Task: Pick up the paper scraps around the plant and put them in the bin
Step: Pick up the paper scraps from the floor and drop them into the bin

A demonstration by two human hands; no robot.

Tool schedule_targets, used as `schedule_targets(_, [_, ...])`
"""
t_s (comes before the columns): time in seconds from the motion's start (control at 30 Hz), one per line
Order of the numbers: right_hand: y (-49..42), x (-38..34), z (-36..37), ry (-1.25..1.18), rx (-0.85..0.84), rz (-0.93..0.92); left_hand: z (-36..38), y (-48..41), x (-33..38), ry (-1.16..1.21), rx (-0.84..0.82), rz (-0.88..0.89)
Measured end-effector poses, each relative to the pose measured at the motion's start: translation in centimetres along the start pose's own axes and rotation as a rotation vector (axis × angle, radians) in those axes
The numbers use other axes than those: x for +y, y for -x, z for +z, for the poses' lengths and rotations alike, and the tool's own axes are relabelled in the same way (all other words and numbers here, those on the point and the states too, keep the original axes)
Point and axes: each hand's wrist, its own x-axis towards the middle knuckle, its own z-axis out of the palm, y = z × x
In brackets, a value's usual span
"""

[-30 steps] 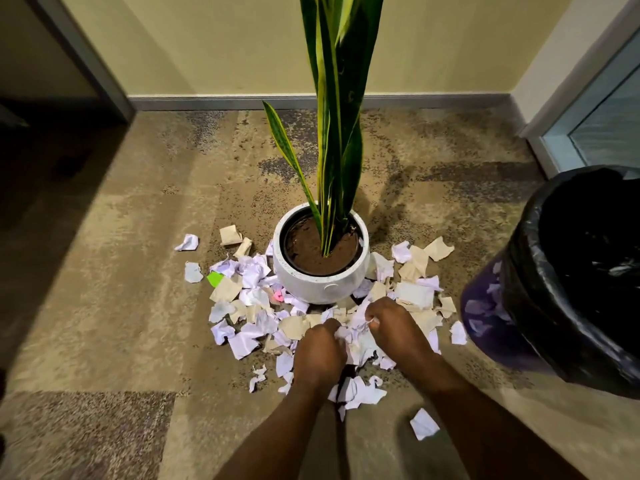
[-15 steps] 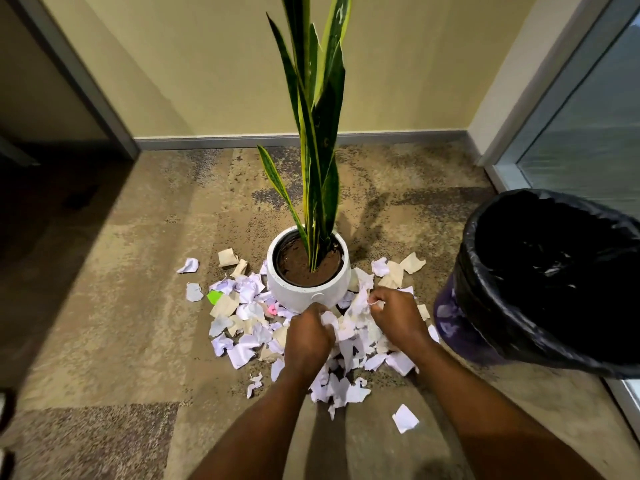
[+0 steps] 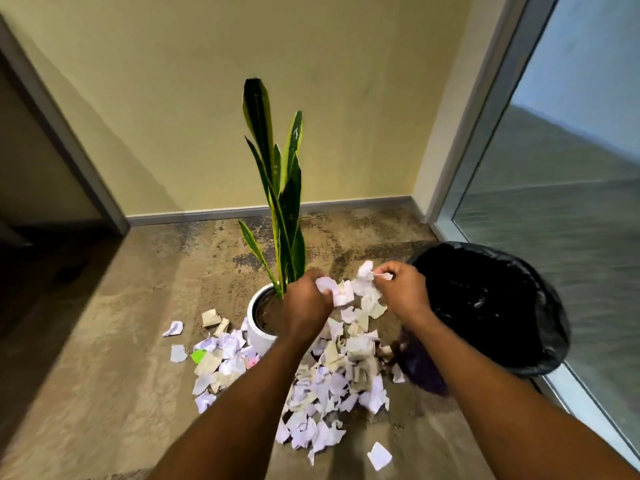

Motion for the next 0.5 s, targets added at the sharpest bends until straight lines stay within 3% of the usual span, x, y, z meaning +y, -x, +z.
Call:
schedule_targets(0.2, [-2.7,-0.4,-6.8,-0.009,0.173,0.056,1.4,-1.8,6.5,0.017,-0.011,0.127])
schedule_targets(0.5, [-4.8,3.6,-13.0,0.156,0.293,0.126,7.7,-1.2,12.7,0.046,-0.148,0.234])
